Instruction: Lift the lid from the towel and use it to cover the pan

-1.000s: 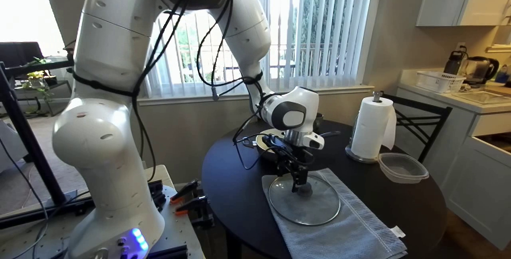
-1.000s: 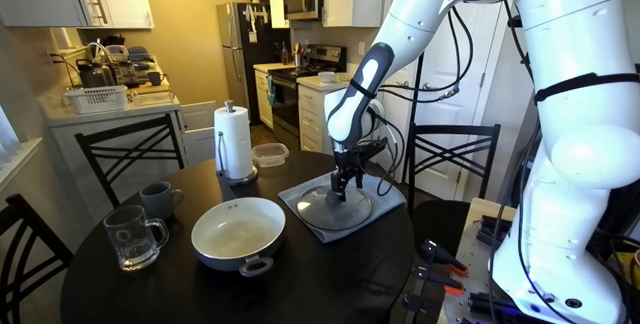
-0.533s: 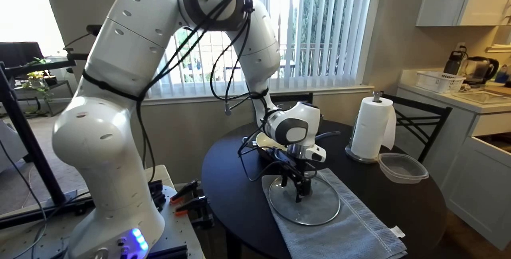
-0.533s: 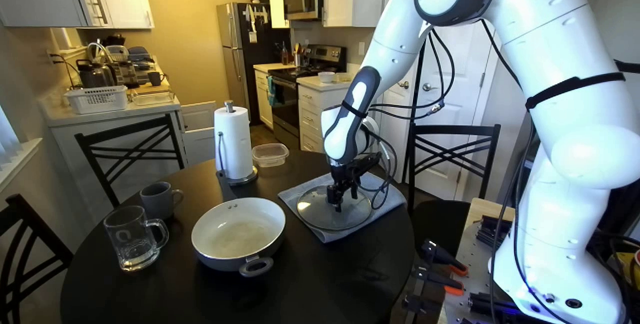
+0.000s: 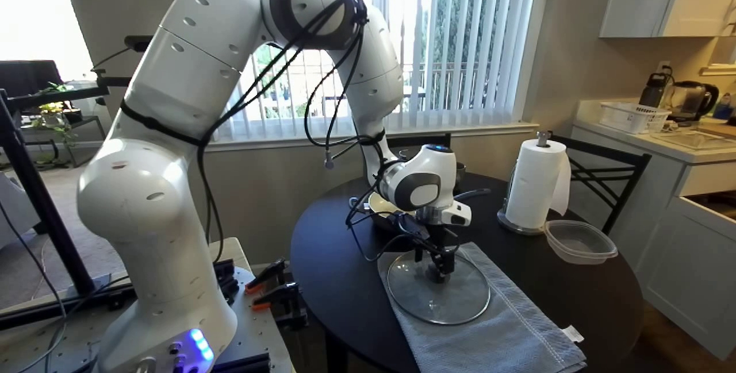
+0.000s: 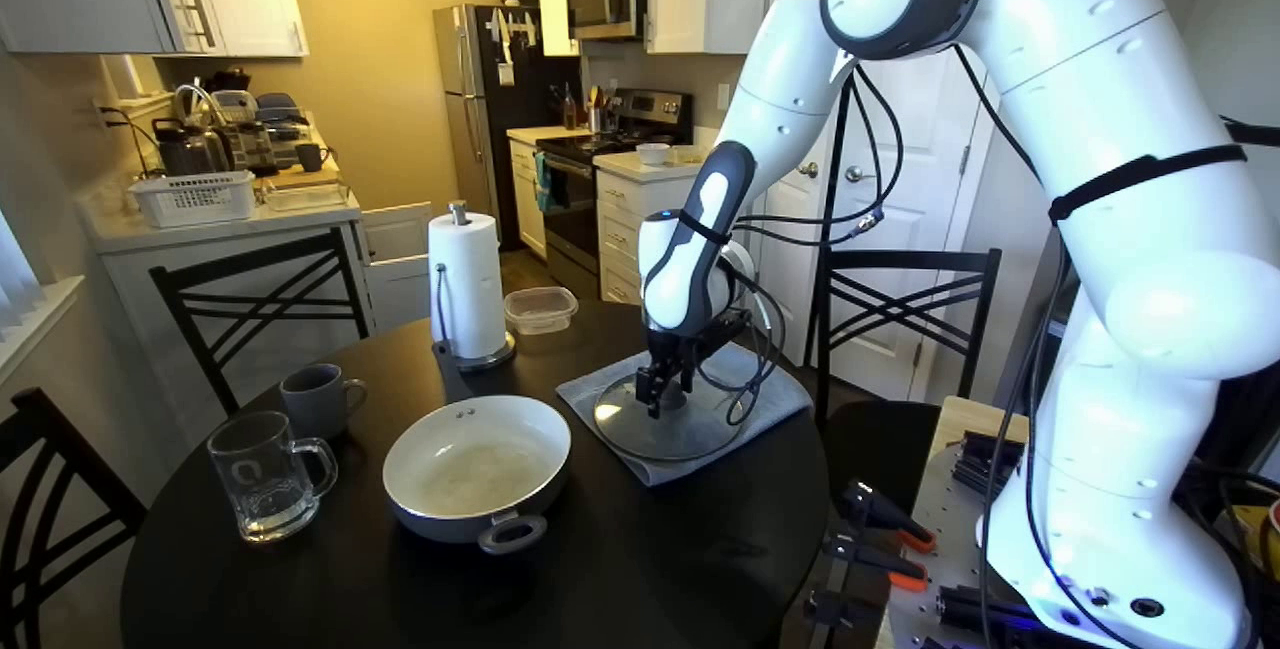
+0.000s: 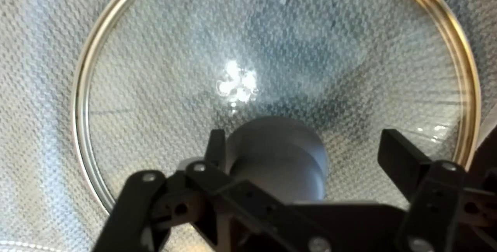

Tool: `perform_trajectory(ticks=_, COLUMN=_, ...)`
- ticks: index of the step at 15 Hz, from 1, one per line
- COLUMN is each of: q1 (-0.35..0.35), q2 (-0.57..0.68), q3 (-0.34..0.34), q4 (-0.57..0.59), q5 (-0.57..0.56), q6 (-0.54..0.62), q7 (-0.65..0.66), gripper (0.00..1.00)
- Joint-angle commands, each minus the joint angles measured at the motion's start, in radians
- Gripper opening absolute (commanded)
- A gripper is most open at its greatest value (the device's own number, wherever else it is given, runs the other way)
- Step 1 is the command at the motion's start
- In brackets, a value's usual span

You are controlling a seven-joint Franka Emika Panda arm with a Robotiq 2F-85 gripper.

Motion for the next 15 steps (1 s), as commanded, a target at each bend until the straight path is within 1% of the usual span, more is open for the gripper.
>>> perform_trajectory(ticks=1, q1=0.017, q2=-0.007, q3=-0.024, q4=-0.023, q5=-0.002, q6=0.063, q7=0.004, gripper=1.0)
perform_trajectory(ticks=4, q1=0.032, q2=-0.006, q3=-0.054, q4=-0.028, q5=-0.007, q6=0.081, q7=0.02, gripper=1.0)
perform_trajectory(ticks=7, q1=0.035, q2=-0.009, q3=-0.071, q4=-0.032, q5=-0.005, q6=0.093, q7=0.023, gripper=1.0)
perform_trajectory(ticks=9, q1=0.031, q2=-0.01, q3=-0.071, q4=-0.03, q5=-0.003, q6=0.09, q7=0.017, gripper=1.0)
perform_trajectory(ticks=15, q1=0.0, q2=-0.011, q3=-0.038, q4=-0.021, q5=0.012, q6=0.085, q7=-0.014, gripper=1.0)
